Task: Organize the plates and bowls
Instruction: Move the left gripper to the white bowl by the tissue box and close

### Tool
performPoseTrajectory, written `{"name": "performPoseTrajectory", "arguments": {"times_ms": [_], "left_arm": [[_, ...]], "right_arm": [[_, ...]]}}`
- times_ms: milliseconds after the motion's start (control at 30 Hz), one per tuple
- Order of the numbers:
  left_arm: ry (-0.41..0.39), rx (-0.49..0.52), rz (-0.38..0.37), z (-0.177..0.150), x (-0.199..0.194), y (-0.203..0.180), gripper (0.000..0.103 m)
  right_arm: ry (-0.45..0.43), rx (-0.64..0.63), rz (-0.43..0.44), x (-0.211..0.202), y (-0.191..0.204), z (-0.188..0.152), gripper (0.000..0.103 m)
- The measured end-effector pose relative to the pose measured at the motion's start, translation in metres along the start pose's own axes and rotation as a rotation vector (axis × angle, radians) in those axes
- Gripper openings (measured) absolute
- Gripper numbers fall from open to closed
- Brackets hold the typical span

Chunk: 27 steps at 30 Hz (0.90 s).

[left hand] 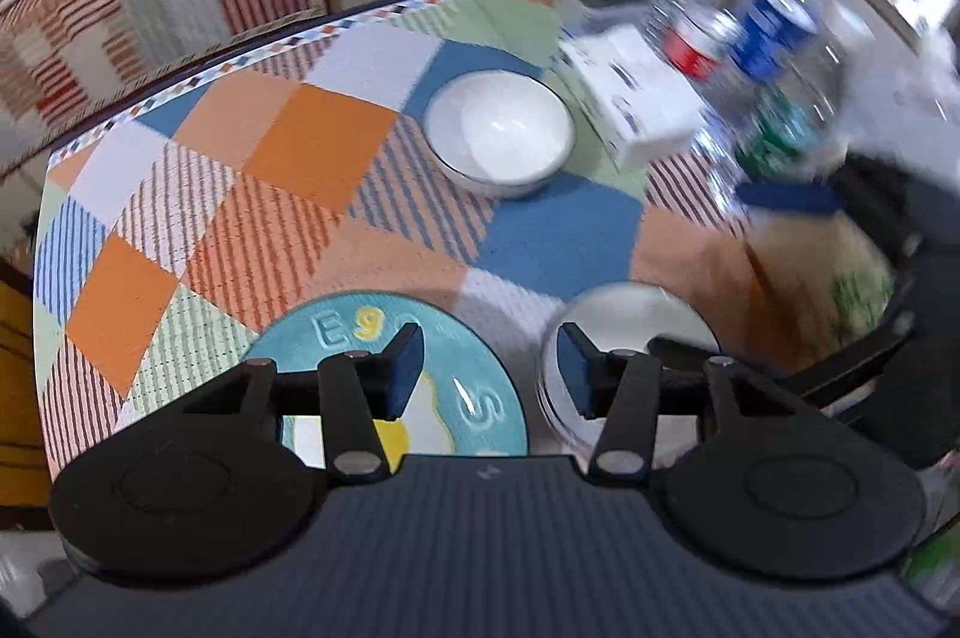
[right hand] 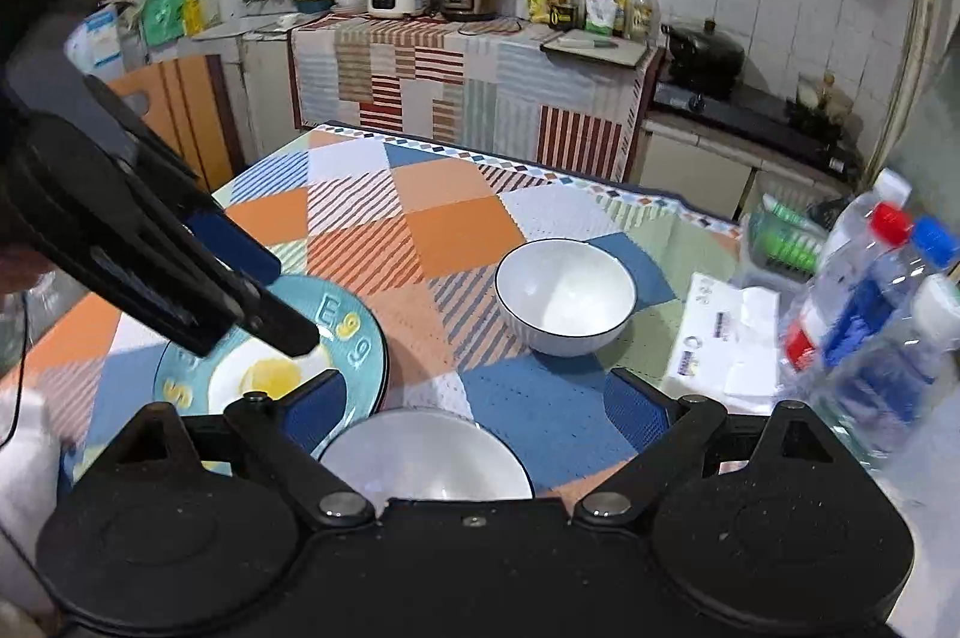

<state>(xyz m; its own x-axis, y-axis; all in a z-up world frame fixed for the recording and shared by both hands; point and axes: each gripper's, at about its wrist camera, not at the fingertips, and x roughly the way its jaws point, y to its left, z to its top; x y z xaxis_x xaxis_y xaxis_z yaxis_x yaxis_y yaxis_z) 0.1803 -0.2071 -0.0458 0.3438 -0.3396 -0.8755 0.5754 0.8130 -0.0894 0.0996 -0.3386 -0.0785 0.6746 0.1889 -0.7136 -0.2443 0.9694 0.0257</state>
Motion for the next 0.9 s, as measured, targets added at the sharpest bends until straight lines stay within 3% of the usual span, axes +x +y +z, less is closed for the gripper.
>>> {"name": "performPoseTrajectory", "arguments": {"times_ms": [200, 400, 533, 700, 900], "left_arm": [[-0.085, -0.133, -0.027, 0.023, 0.019, 0.025, 0.048], [-0.138, -0.204, -0.038, 0.039, 0.063, 0.037, 0.048], [-0.166, -0.264, -0.049, 0.044, 0.099, 0.046, 0.054], [-0.165, -0.37, -0.091, 0.05, 0.141, 0.057, 0.054], [-0.149, -0.407, -0.098, 0.056, 0.17, 0.058, 0.047]], "right_arm": [[0.101, 0.123, 0.026, 0.055, -0.022, 0.012, 0.095], [0.203, 0.255, 0.05, 0.105, -0.045, 0.014, 0.095], [0.236, 0.245, 0.017, 0.13, -0.049, 0.014, 0.095], [0.205, 0.311, 0.018, 0.151, -0.059, 0.015, 0.095], [0.215, 0.216, -0.023, 0.165, -0.054, 0.02, 0.095]]}}
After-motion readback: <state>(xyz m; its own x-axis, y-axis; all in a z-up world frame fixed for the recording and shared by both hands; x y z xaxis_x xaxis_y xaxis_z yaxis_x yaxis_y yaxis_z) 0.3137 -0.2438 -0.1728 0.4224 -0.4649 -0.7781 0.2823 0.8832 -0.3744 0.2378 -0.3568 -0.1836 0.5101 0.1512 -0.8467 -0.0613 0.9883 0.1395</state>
